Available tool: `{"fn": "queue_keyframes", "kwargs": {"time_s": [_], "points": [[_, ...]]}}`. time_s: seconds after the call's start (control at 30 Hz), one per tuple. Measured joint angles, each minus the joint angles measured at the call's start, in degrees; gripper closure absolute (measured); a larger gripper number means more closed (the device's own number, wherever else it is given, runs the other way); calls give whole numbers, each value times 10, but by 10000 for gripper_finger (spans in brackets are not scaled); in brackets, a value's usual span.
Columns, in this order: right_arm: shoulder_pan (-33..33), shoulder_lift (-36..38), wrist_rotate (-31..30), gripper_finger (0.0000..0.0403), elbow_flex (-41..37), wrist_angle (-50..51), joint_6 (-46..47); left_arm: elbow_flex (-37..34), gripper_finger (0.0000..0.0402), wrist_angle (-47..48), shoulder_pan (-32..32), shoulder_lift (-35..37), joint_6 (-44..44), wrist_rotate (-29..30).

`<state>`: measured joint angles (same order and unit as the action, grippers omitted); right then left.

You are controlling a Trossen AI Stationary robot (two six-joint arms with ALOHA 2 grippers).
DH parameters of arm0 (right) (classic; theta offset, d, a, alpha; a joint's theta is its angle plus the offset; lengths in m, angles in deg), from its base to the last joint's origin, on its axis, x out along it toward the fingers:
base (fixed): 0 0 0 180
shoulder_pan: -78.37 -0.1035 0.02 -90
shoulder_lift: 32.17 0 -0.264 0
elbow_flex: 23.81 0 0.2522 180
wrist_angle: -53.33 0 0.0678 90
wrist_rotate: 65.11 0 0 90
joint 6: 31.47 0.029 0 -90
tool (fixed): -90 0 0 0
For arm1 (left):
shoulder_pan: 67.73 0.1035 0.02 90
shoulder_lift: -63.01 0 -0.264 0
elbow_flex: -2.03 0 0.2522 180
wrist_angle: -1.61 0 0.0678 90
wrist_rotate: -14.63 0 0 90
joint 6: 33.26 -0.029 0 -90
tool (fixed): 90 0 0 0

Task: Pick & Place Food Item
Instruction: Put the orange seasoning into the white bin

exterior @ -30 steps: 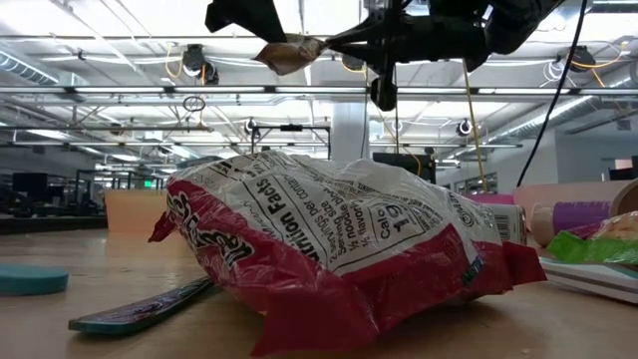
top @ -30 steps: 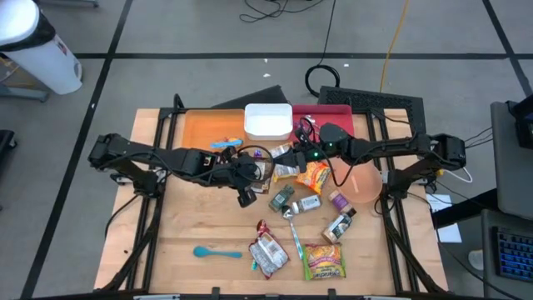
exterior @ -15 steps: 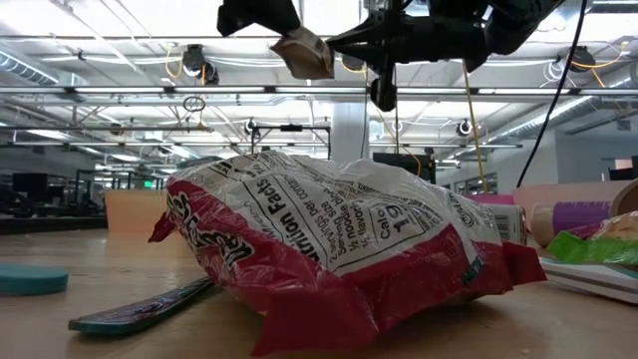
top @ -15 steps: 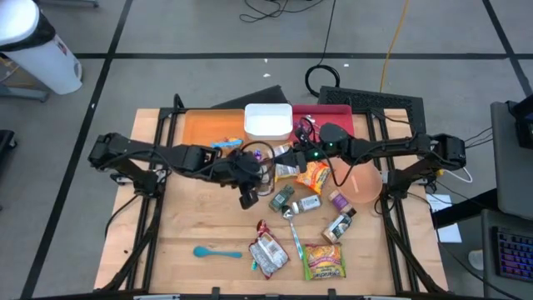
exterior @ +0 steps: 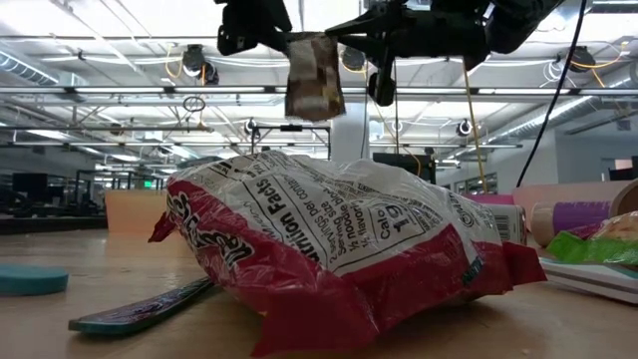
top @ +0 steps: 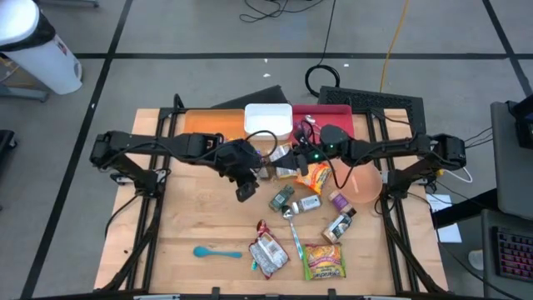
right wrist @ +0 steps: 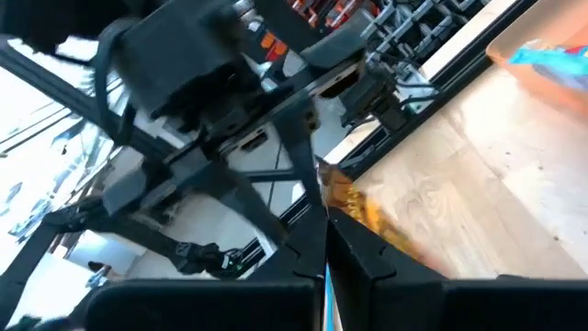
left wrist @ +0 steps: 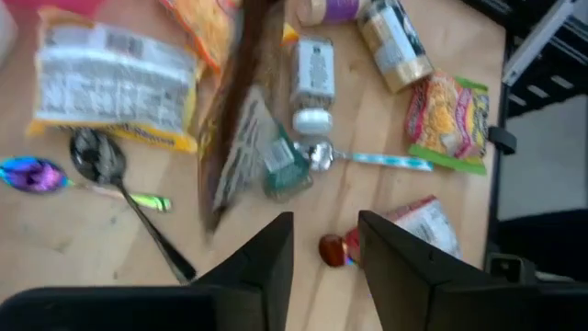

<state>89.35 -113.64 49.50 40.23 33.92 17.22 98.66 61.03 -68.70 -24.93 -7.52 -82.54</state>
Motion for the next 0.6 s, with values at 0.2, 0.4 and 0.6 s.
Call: {"fn": "queue_keyframes", "kwargs": {"time_s": [0.2,0.4,0.6], "points": [[-9,0,25,403,0,0,-1,0,257,29,32,0,-1,-61],[-20,0,25,403,0,0,1,0,256,20,58,0,-22,-108],[-25,0,25,403,0,16,-3,0,256,-18,63,0,-31,-104]]}}
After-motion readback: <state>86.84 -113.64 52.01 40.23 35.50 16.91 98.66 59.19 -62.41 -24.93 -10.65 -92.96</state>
